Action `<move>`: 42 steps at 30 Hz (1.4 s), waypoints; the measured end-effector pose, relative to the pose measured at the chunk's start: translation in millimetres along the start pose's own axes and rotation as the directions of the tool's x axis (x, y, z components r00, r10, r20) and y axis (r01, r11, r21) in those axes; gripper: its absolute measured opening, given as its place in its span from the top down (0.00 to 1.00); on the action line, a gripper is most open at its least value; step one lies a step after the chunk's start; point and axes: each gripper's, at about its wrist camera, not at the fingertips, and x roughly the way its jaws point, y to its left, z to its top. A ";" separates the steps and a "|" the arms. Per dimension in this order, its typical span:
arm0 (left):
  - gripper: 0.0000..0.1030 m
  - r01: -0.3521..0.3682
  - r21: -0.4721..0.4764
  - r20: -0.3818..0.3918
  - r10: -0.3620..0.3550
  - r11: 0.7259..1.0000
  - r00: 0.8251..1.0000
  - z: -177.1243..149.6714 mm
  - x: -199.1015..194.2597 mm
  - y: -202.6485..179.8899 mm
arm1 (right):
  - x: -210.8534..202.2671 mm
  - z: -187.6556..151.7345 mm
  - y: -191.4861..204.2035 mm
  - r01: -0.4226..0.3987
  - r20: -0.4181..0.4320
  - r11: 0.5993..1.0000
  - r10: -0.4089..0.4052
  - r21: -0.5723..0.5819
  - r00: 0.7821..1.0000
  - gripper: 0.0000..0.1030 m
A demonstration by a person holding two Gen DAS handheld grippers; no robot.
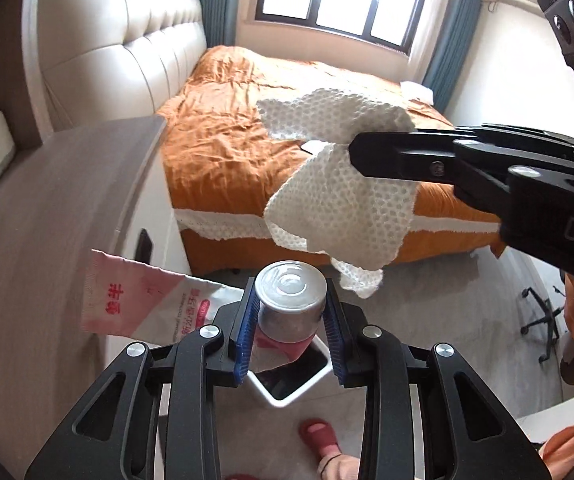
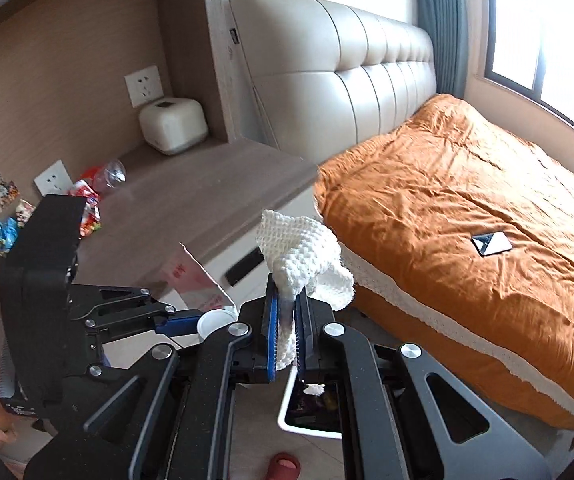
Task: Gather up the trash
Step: 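Carry the white cup and tissue over the wastebasket with both grippers, then open both grippers to drop the cup and tissue into the wastebasket, then move both open grippers back toward the remaining desk trash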
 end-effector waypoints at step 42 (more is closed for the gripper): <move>0.05 0.090 -0.208 -0.243 -0.140 0.974 0.960 -154.8 322.2 24.3 | 261.3 -204.7 -92.1 -0.026 -0.392 0.999 0.015 -0.022 0.920 0.05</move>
